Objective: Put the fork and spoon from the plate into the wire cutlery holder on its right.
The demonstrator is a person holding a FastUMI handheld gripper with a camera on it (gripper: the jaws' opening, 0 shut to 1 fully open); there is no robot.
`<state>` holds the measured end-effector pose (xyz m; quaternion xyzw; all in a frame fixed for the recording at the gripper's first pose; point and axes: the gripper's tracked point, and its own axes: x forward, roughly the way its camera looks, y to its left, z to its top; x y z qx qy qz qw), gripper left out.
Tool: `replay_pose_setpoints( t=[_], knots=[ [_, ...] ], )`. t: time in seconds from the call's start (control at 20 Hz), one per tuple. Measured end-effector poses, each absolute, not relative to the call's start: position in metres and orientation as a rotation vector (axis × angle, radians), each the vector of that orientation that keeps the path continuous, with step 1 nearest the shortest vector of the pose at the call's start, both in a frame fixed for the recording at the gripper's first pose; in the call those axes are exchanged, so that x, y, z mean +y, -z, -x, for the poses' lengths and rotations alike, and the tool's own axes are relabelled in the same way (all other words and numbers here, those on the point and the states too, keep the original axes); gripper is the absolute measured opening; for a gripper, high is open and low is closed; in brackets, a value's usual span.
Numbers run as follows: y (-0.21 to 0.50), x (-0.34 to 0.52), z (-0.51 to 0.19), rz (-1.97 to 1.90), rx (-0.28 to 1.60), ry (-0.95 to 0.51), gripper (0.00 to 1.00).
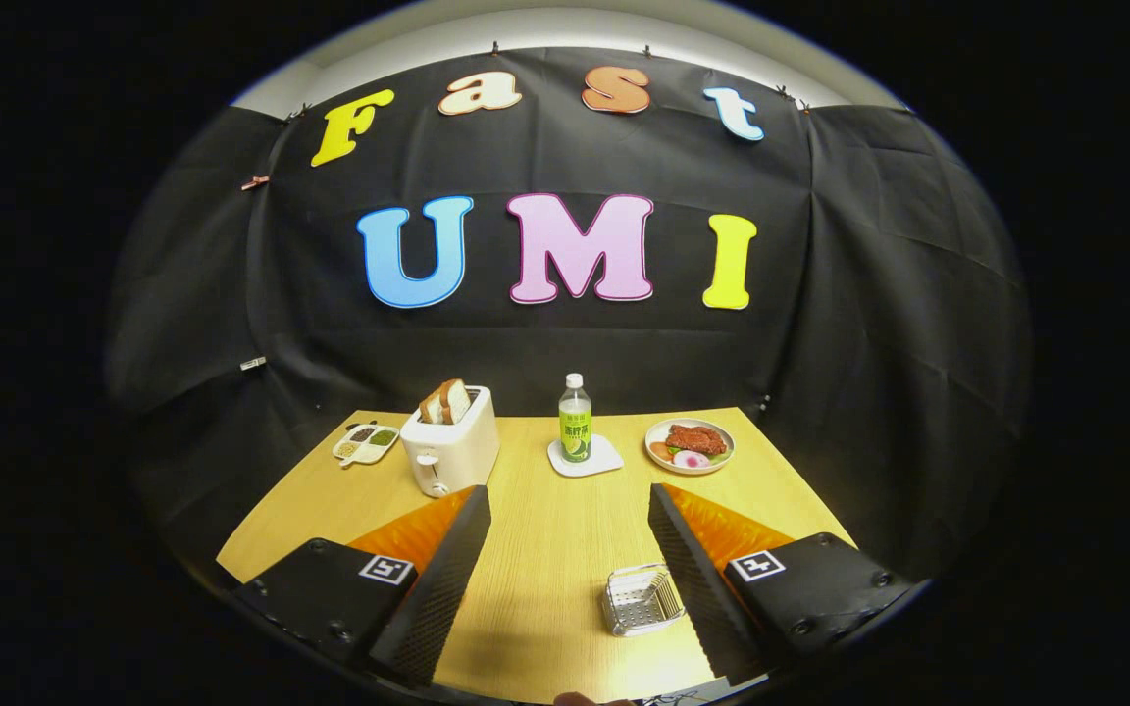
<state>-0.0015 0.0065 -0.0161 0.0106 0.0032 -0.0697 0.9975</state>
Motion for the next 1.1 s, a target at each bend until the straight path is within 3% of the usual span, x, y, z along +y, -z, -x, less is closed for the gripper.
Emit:
replay_pose_setpoints(
  t=[0.3,0.65,1.1],
  knots=[
    [0.022,0.010,-0.013,-0.054,0.041,0.136,1.00],
    [0.082,0.086,-0.046,-0.076,0.322,-0.059,0.99],
    [0.176,0.156,-0.072,0.039,0.566,-0.177,1.00]
  ],
)
